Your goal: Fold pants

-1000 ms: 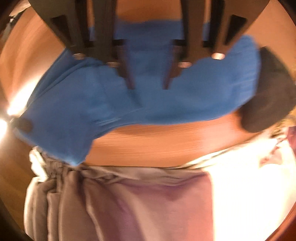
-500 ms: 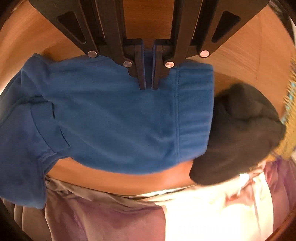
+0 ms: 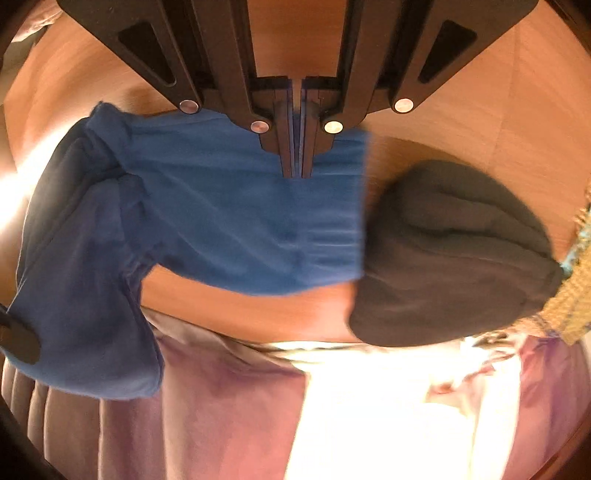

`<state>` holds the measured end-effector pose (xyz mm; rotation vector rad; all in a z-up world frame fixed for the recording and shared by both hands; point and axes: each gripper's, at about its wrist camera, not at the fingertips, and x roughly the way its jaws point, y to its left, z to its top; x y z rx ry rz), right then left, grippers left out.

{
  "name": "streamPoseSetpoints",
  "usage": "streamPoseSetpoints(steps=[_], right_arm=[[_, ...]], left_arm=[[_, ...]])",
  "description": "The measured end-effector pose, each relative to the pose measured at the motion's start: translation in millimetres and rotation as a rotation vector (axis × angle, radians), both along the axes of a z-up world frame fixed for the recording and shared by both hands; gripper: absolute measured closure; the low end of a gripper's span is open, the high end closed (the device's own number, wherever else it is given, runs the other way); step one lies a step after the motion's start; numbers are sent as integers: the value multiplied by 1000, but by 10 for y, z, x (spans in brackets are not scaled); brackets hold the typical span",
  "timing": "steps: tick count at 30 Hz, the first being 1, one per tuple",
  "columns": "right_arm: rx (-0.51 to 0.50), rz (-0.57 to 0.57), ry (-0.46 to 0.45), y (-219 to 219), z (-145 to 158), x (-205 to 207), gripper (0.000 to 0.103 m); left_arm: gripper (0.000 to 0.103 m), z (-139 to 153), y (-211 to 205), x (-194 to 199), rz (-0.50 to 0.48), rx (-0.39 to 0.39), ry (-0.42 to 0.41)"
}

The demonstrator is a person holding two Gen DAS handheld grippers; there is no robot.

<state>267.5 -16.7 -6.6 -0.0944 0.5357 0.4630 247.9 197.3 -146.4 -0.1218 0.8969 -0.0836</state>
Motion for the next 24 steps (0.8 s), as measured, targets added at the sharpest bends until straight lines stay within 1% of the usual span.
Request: streamPoseSetpoints(steps=[2, 4, 7, 8, 11, 16, 19, 21, 22, 23, 24], right_arm=[[-12, 32, -1, 97, -4, -6, 79], [-30, 59, -7, 193, -26, -7, 79], [-55, 119, -4, 373, -75, -19, 79], [-62, 150, 5, 448, -108, -20, 79], [-74, 217, 38, 604, -207, -30, 79], [-76, 317, 117, 839, -415, 31, 79], [-82, 346, 128, 958, -506, 57, 79], [-84, 365, 160, 1045, -598, 107, 79], [-87, 372, 179, 1085, -646, 130, 78], [-86, 383, 201, 1108, -685, 151, 74], [-73, 392, 227, 1120, -721, 170, 72]], left_arm=[[99, -92, 122, 14, 0, -7, 14], [99, -176, 218, 45, -29, -53, 27], [99, -229, 275, 68, -49, -86, 36], [99, -240, 301, 81, -51, -109, 39], [99, -262, 348, 51, -57, -147, 41], [99, -299, 360, 50, -82, -164, 30], [99, -318, 360, 64, -90, -171, 25], [99, -321, 357, 70, -95, -168, 19], [99, -325, 370, 67, -94, -172, 18], [99, -326, 378, 59, -93, -178, 20], [99, -318, 396, 53, -93, -178, 23]])
